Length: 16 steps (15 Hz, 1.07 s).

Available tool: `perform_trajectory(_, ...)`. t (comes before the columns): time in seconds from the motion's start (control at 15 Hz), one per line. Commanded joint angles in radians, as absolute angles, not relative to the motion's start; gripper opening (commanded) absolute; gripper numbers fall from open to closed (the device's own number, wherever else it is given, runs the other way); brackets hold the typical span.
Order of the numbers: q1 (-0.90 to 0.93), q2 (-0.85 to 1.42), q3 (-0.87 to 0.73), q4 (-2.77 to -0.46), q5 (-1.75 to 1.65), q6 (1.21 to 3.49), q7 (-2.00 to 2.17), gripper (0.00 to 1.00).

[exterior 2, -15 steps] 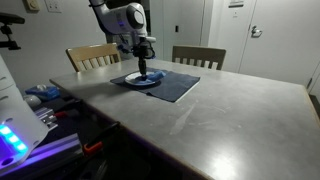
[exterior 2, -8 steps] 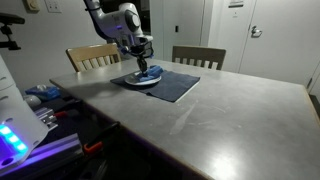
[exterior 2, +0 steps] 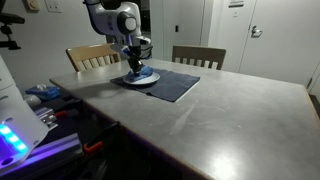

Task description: Wipe the plate with the towel

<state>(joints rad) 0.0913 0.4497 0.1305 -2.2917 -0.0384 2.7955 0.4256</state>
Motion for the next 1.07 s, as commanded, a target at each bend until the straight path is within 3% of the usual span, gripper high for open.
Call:
perform_trajectory(0.0,0.093,0.423,0.123,-2.319,0.086,2.619,0.352,0.02)
perform_trajectory(0.2,0.138,0.384,0.068,-2.337,0.122,2.544,0.483,0.02)
perform_trajectory(0.53,0.233,0.343,-0.016,-2.392,0.064,2.745,0.684,0.02)
perform_trajectory(1.0,0.394,0.252,-0.183,-2.354,-0.362,2.727,0.876,0.02)
